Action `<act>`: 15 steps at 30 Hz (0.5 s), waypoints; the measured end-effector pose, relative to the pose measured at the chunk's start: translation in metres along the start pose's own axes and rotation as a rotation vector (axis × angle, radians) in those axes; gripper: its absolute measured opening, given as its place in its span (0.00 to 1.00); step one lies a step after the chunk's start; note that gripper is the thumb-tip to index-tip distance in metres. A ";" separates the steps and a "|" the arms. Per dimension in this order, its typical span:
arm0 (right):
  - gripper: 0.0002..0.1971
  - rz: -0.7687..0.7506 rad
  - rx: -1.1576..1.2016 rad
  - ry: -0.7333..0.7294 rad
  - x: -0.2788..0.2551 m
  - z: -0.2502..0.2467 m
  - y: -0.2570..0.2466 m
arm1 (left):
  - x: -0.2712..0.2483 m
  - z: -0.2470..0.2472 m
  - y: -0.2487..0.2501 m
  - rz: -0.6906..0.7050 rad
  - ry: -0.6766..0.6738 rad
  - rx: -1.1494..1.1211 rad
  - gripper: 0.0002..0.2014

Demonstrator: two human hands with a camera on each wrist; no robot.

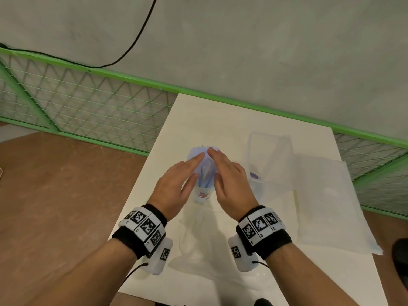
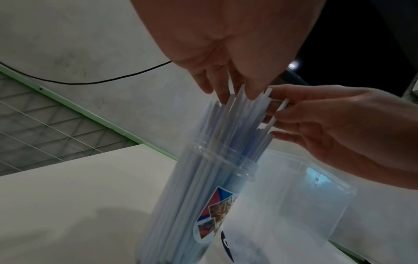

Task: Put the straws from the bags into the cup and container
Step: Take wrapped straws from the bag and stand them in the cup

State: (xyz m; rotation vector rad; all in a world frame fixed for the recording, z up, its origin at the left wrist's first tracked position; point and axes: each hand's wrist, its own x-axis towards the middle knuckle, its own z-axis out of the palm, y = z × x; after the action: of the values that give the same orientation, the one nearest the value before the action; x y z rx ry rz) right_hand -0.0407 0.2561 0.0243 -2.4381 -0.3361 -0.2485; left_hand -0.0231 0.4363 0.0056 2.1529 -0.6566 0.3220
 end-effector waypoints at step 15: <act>0.20 0.017 -0.353 -0.054 -0.006 0.011 0.013 | 0.020 0.008 -0.001 -0.014 0.120 -0.055 0.13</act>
State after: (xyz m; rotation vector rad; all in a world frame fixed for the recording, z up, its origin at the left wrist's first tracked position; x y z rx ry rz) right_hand -0.0420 0.2526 0.0068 -2.7980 -0.3169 -0.2529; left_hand -0.0058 0.4240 0.0086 2.0674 -0.5760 0.4172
